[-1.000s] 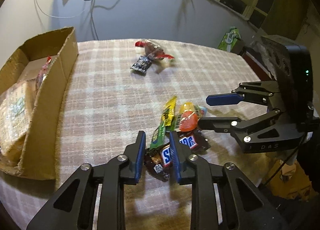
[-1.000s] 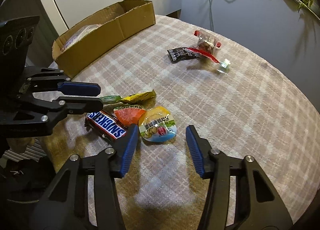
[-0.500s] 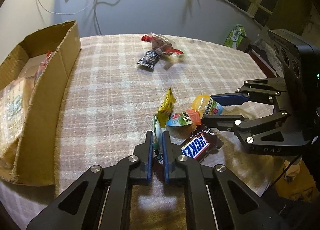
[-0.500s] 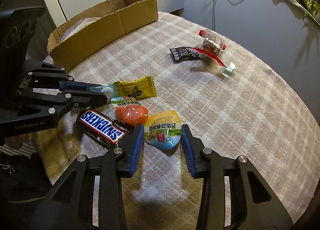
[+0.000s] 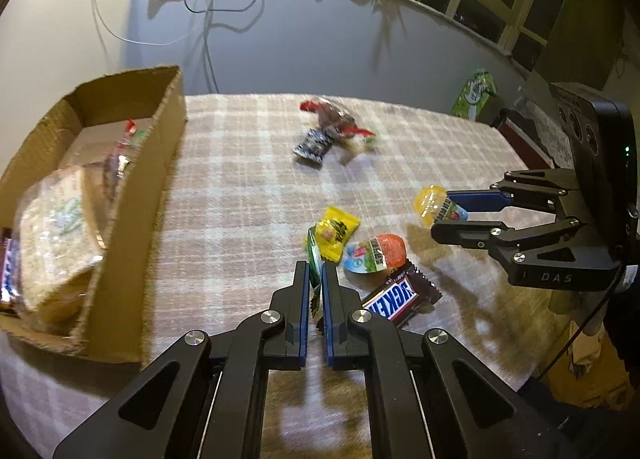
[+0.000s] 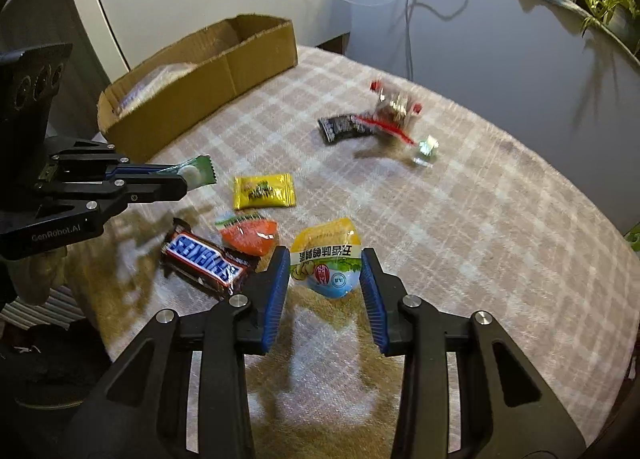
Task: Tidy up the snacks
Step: 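Grasp the green candy with the left gripper while the right grasps the jelly cup, then carry both snacks over the box and open both grippers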
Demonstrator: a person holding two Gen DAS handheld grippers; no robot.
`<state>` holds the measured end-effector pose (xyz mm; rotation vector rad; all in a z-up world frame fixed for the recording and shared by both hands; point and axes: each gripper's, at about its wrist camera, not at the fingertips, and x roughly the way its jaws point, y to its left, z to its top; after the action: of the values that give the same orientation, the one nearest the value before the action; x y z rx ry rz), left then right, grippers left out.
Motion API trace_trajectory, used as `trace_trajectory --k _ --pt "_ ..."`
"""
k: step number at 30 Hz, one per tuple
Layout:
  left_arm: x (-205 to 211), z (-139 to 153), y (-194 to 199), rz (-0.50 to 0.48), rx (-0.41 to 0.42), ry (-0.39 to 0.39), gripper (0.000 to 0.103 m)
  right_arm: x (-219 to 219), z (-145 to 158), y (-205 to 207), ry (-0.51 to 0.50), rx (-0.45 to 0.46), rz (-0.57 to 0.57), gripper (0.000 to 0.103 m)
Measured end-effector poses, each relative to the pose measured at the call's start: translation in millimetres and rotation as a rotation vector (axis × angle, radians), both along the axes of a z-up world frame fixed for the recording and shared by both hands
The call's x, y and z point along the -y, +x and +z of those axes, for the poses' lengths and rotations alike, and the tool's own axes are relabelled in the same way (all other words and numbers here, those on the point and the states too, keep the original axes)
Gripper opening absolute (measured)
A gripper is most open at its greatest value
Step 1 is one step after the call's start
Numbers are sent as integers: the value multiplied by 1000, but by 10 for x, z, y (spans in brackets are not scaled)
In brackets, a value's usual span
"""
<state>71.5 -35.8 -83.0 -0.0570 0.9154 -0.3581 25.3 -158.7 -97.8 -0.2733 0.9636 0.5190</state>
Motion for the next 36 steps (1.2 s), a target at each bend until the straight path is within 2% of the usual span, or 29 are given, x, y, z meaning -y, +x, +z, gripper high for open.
trace_trajectory --k 8,17,26,36 --pt "-293 219 -69 57 56 -26 5 -198 298 21 34 51 29 37" --pt "-839 394 -63 165 105 -26 5 -702 548 236 73 94 88 37" --pt "-1341 428 -67 262 121 -16 5 -1310 595 547 82 102 150 37" --pt "-1702 346 2 340 113 -21 5 -1902 515 828 81 73 208 37"
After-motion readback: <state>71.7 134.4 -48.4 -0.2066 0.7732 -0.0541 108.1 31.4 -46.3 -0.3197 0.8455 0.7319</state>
